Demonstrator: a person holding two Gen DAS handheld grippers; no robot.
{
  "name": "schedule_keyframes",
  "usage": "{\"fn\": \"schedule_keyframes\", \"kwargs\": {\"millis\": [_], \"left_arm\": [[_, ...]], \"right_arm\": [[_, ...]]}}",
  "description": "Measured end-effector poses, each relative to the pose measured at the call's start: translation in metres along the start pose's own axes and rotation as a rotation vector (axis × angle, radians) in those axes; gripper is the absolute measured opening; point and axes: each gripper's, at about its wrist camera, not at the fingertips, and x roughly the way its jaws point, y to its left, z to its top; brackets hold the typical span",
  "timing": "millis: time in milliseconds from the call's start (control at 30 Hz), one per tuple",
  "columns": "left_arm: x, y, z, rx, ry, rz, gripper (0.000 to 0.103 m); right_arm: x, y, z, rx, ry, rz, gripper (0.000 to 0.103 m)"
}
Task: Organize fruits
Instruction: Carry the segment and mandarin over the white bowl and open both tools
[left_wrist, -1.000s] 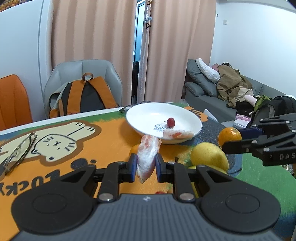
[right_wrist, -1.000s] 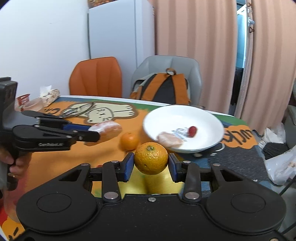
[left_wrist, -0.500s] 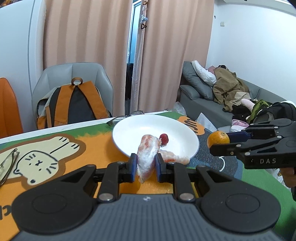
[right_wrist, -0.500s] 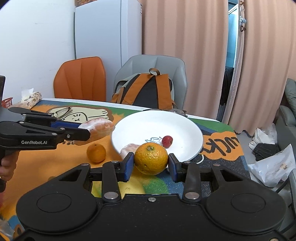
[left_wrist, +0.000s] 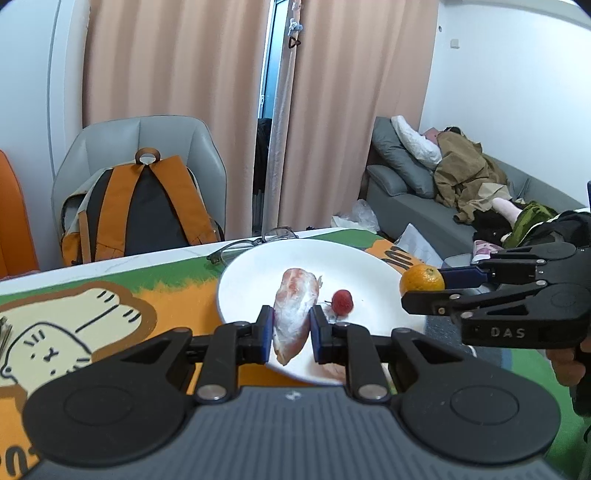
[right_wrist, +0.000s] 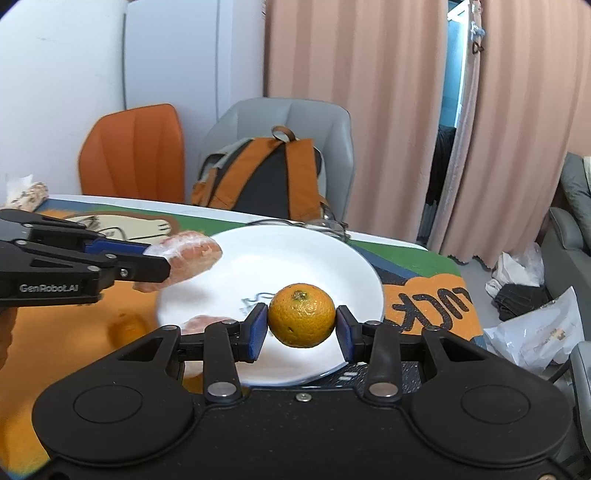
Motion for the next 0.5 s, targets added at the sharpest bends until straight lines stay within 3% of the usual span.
{"fn": "schedule_keyframes", "kwargs": {"millis": [500], "left_arm": [[0.046,0.003,-0.001,-0.05,0.048,-0.009,0.019]], "right_arm": [[0.036,-0.005,-0.008,0.035,0.049,-0.013,0.038]]}}
